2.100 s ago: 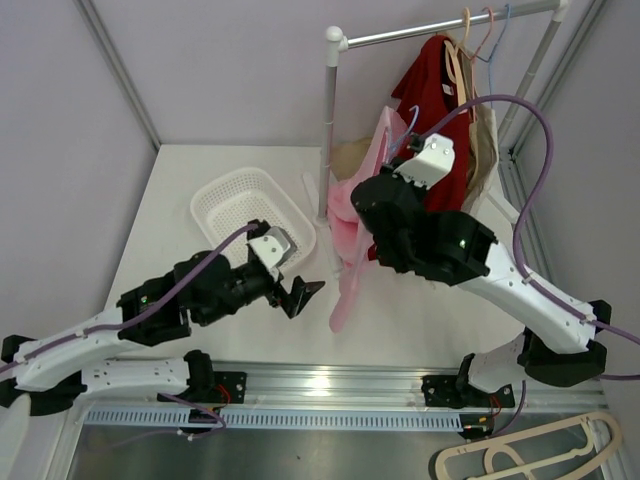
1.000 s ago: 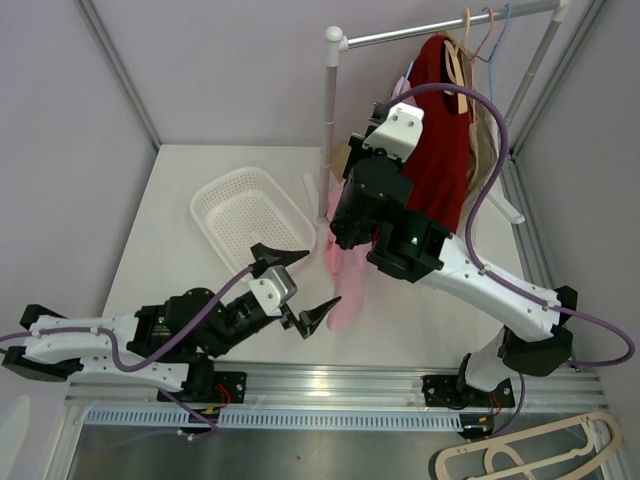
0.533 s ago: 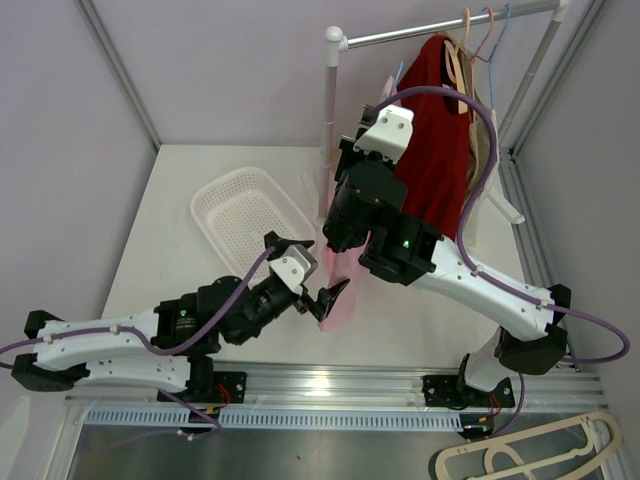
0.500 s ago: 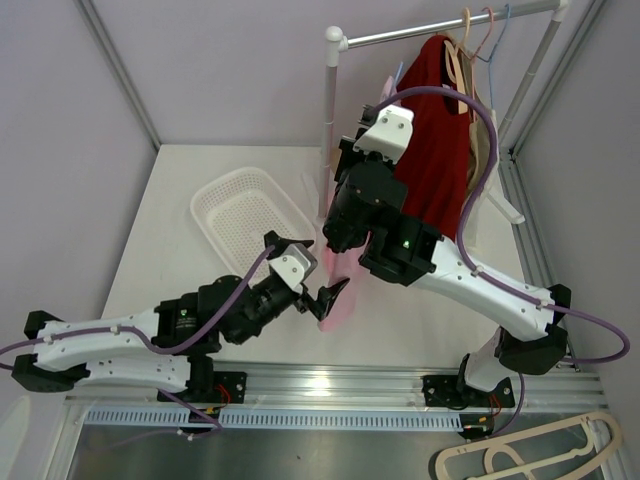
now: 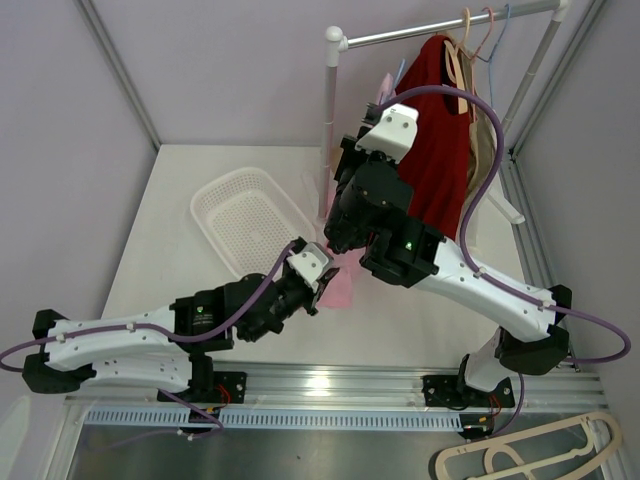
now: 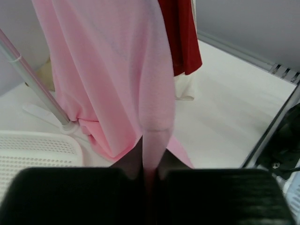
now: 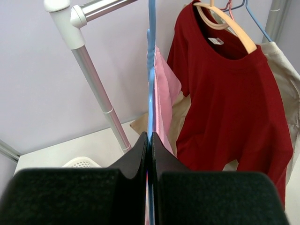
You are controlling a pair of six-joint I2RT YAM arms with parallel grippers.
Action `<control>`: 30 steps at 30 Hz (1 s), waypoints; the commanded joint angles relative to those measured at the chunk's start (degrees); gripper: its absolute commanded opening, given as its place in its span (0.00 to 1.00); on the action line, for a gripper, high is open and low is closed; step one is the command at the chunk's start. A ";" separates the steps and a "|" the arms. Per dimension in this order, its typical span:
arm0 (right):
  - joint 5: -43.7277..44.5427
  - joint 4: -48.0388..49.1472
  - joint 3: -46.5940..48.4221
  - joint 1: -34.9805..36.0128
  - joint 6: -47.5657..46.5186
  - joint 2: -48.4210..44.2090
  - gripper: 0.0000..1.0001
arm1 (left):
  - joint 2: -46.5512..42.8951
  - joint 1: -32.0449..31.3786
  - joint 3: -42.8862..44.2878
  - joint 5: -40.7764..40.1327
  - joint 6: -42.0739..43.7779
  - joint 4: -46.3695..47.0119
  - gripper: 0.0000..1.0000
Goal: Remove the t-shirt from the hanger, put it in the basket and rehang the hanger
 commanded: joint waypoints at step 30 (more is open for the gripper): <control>-7.62 -9.17 5.52 -23.15 8.62 0.69 0.00 | 0.01 -15.53 -12.15 -2.35 -13.55 17.27 0.01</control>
